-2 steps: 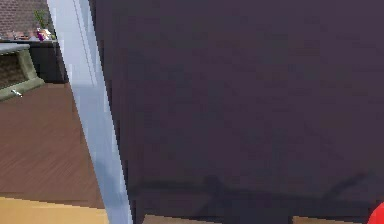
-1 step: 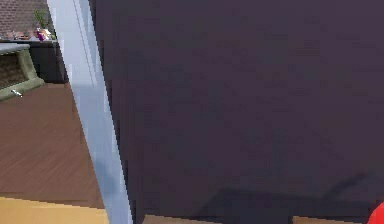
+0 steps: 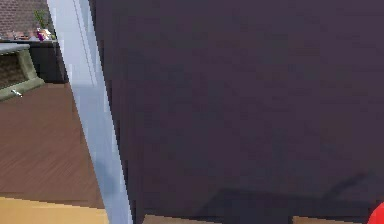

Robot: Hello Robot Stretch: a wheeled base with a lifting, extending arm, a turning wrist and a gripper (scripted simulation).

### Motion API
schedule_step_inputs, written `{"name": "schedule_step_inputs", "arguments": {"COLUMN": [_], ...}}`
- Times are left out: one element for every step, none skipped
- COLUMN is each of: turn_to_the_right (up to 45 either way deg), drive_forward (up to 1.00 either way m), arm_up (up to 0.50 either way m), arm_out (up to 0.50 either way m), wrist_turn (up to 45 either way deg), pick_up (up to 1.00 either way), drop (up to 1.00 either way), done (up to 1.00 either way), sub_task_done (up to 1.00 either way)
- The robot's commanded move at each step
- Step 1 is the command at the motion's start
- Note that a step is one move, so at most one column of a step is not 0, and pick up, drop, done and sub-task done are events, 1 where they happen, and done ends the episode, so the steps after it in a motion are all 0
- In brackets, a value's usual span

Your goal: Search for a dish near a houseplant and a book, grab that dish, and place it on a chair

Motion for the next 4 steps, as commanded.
{"name": "schedule_step_inputs", "arguments": {"turn_to_the_right": [0.0,0.0,0.0,0.0], "drive_forward": [0.00,0.00,0.00,0.00], "arm_up": [0.10,0.20,0.00,0.00], "arm_out": [0.00,0.00,0.00,0.00], "wrist_turn": [0.0,0.0,-45.0,-45.0], "pick_up": [0.00,0.00,0.00,0.00], "drop": [0.00,0.00,0.00,0.00], "done": [0.00,0.00,0.00,0.00], "sub_task_done": [0.00,0.00,0.00,0.00]}}
